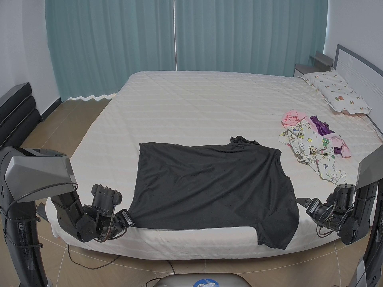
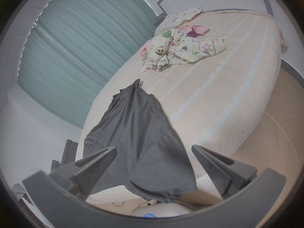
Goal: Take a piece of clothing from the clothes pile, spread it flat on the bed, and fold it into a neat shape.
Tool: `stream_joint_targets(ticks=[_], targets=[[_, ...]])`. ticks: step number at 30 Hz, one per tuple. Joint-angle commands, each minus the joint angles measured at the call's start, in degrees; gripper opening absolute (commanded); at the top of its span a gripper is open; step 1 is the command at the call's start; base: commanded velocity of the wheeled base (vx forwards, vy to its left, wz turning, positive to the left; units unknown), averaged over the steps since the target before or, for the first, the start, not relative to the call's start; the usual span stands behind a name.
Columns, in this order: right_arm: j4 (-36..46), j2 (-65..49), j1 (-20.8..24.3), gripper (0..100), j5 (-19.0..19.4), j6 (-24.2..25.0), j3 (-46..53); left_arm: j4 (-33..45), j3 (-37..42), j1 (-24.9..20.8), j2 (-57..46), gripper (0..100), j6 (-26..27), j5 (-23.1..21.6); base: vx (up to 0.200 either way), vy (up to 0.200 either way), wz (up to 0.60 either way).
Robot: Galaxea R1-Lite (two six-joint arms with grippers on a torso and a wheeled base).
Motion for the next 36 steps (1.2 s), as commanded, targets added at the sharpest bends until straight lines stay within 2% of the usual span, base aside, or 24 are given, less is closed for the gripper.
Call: stream_joint_targets(ticks=[1,7,11,12,15,23,36], targets=[[0.25,2.18,-2.54,100,1.7,-2.15,0.19,0.02,-0.08,0.96,-0.32,0,-0.13,-1.74,0.0,0.0,0.0],[1.39,4.38,-0.96,100,3.37,-4.88,-2.8,0.02,-0.43,1.83,-0.23,0,-0.31,-2.97,0.0,0.0,0.0],[5.52,4.2,0.36,100,3.37,-4.88,-6.4,-0.16,-0.78,2.36,-0.32,0,-1.89,-3.15,0.0,0.0,0.0],[9.66,3.76,0.8,100,3.37,-4.88,-9.22,-0.25,-0.87,2.71,-0.41,0,-2.15,-3.68,0.0,0.0,0.0],[15.1,3.76,0.97,100,3.2,-4.88,-13.87,-0.16,-0.87,3.24,-0.76,0,-2.24,-4.91,0.0,0.0,0.0],[22.93,4.99,-0.08,100,2.85,-4.96,-22.14,-0.16,-1.05,4.03,-1.11,0,-2.24,-5.87,0.0,0.0,0.0],[23.37,8.42,-0.52,100,2.85,-5.14,-27.23,-0.16,-1.31,4.29,-0.76,0,-2.24,-5.87,0.0,0.0,0.0]])
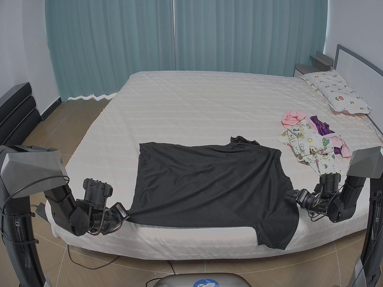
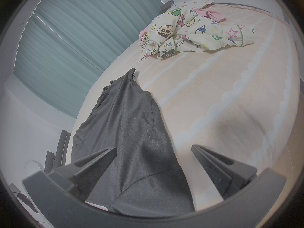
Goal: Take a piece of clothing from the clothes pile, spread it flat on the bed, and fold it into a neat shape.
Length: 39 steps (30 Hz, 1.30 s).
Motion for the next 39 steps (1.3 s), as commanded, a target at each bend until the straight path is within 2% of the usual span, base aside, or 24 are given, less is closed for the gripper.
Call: stream_joint_targets(ticks=[1,13,19,28,29,32,36,39], targets=[[0.0,1.06,-0.02,0,0.02,-0.37,-0.72,-0.02,0.01,0.03,0.18,0,-0.02,-0.02,0.0,0.0,0.0],[-0.88,2.03,-1.25,0,-0.16,-0.81,-5.82,-0.11,-0.26,0.12,-0.17,0,-0.11,-0.02,0.0,0.0,0.0],[-0.97,1.15,-2.22,0,0.11,-0.63,-8.98,-0.2,-1.31,0.12,-0.26,0,-2.92,0.15,0.0,0.0,0.0],[-1.06,3.43,-0.37,0,0.11,-0.63,-13.64,-0.2,-1.49,0.12,0.09,0,-3.1,0.07,0.0,0.0,0.0],[-1.06,4.05,-0.2,100,0.02,-0.63,-14.43,-0.11,-1.75,0.12,0.18,0,-3.1,0.07,0.0,0.0,0.0],[-1.06,5.54,0.07,100,-0.25,-0.54,-16.36,-0.11,-2.01,0.12,0.45,0,-3.19,-0.02,0.0,0.0,0.0],[-2.73,7.21,0.33,100,-4.02,-0.63,-16.63,-0.11,-2.01,0.38,0.36,0,-3.36,-0.02,0.0,0.0,0.0],[-4.49,5.28,-0.2,100,-4.99,0.34,-14.25,-0.11,-2.01,0.38,0.36,0,-3.36,-0.11,0.0,0.0,0.0]])
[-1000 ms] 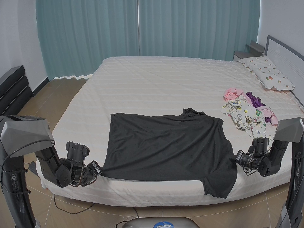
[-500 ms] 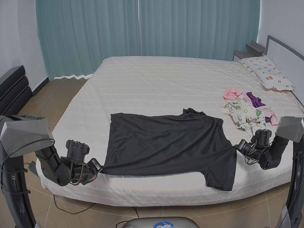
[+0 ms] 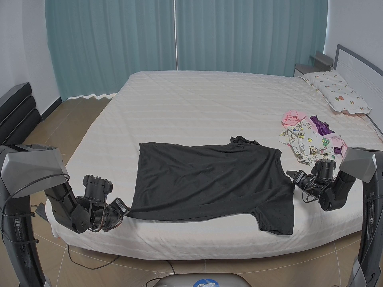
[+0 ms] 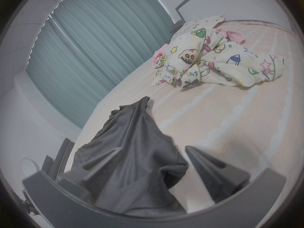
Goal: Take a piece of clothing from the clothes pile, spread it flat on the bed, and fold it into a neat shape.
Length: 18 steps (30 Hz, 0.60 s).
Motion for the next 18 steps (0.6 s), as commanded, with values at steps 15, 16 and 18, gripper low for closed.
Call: stream_joint_targets(ticks=[15,16,18], targets=[[-2.61,-12.84,0.22,100,11.17,-1.02,30.2,0.0,0.13,0.4,-0.16,0,-0.07,-1.29,0.0,0.0,0.0],[-2.61,-12.58,0.84,100,11.17,-2.07,31.17,0.0,0.13,0.4,-0.16,0,-0.07,-1.29,0.0,0.0,0.0],[-2.61,-12.23,1.63,100,11.17,-3.39,32.05,0.0,0.13,0.4,-0.16,0,-0.07,-1.29,0.0,0.0,0.0]])
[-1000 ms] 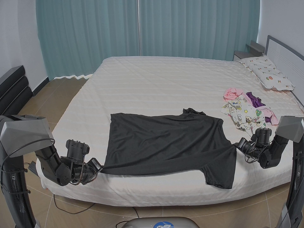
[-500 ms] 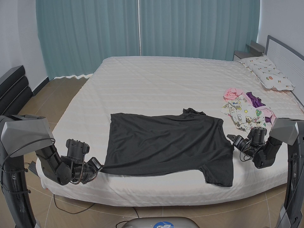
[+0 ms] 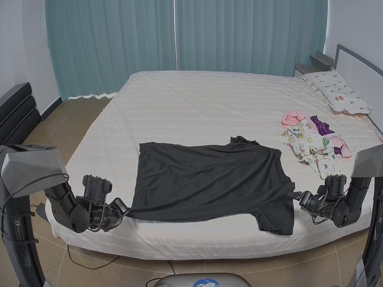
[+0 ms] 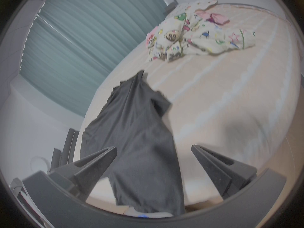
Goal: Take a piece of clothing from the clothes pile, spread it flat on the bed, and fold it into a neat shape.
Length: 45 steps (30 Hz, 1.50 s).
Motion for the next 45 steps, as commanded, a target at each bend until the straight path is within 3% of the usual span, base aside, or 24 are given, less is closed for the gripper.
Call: stream_joint_targets(ticks=[1,14,28,29,45], targets=[[-0.28,-1.58,2.09,100,1.16,-2.68,5.43,-0.05,0.06,0.12,-0.12,0,-0.02,-0.12,0.0,0.0,0.0],[-0.46,2.19,4.73,100,0.72,-10.15,7.01,0.04,0.06,0.12,-0.03,0,-0.02,-0.12,0.0,0.0,0.0],[-4.32,5.97,6.93,100,-2.8,-12.52,6.4,-0.05,-0.02,0.12,0.06,0,0.07,-0.03,0.0,0.0,0.0],[-4.32,5.97,6.93,0,-2.8,-12.52,6.4,-0.05,-0.02,0.12,0.06,0,0.07,-0.03,0.0,0.0,0.0],[-4.41,2.28,3.23,0,-2.1,-12.08,10.09,-0.05,0.33,0.03,-0.03,0,0.15,-0.03,0.0,0.0,0.0]])
